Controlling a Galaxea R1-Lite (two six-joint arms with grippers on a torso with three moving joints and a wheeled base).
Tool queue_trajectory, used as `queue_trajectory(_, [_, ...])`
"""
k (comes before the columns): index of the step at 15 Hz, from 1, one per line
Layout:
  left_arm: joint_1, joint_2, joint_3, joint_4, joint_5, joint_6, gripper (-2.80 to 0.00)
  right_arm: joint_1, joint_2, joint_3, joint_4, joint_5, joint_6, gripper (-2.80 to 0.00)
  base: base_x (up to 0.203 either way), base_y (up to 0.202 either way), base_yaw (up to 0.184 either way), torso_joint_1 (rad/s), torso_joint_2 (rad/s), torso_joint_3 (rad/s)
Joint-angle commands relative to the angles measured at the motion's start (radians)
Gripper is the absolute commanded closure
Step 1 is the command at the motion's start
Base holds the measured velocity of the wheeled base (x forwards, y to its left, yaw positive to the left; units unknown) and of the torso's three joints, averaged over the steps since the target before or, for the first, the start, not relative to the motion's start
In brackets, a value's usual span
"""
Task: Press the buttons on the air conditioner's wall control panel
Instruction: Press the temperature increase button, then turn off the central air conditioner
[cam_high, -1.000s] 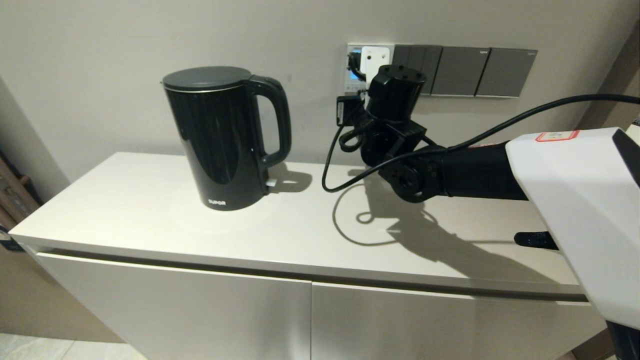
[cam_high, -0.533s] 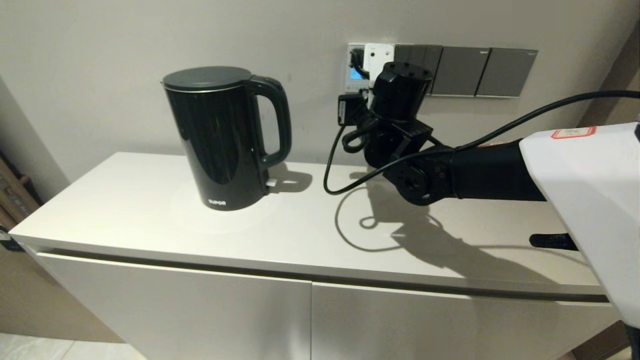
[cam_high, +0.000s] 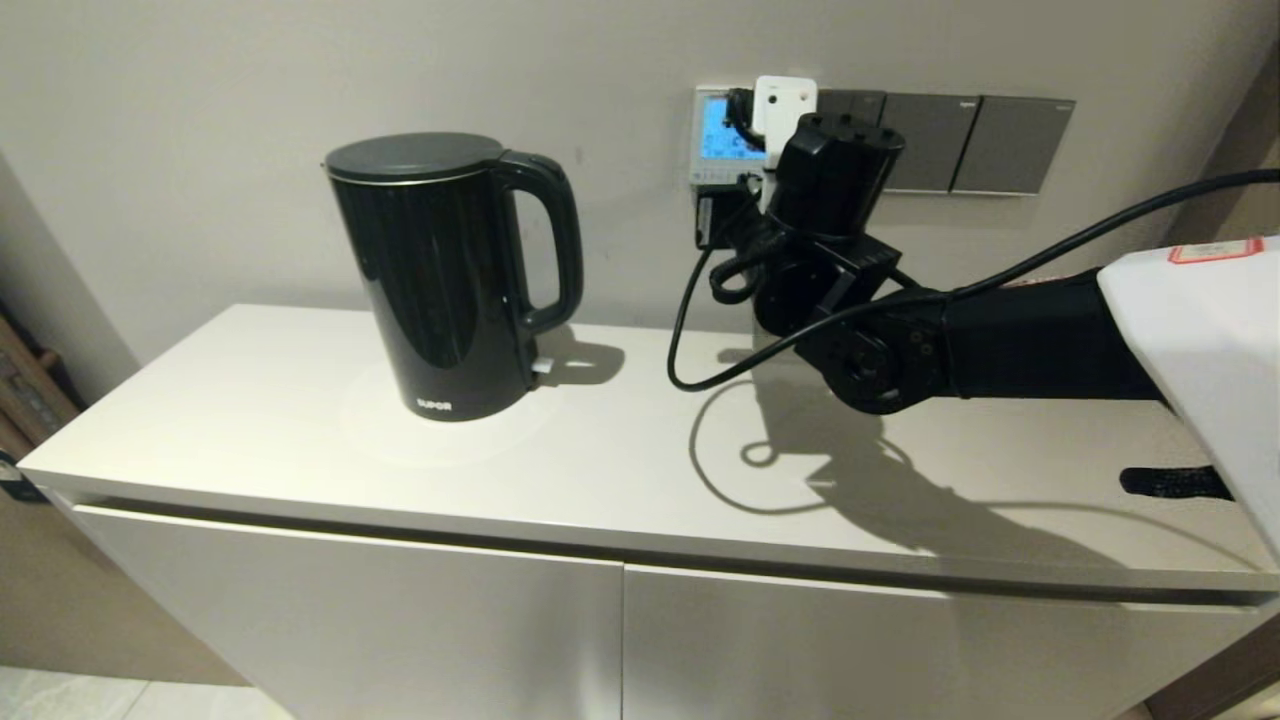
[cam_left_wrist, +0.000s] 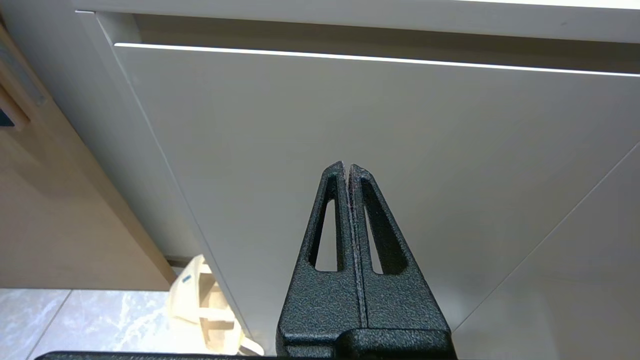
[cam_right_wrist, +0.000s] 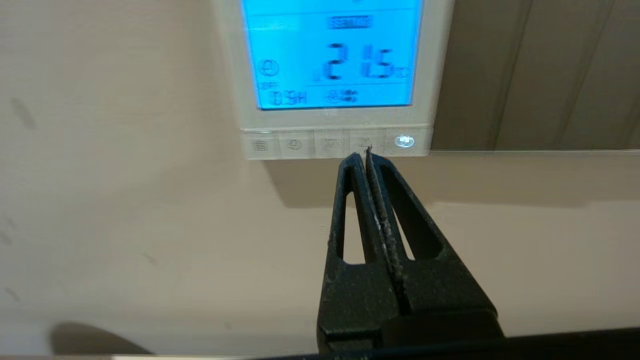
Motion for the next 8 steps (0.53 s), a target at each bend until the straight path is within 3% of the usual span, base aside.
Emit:
queue_trajectory(1, [0.000, 0.000, 0.000, 0.001, 0.000, 0.000, 0.00, -0.016, -0.100, 0.085, -0.008, -0.004, -0.001, 0.00, 0.000, 0.000, 0.000, 0.000, 0.00, 0.000])
queue_trajectory(8, [0.000, 0.000, 0.000, 0.001, 0.000, 0.000, 0.00, -0.208, -0.517, 0.527, -0.005, -0.001, 0.005, 0.00, 0.000, 0.000, 0.000, 0.000, 0.00, 0.000])
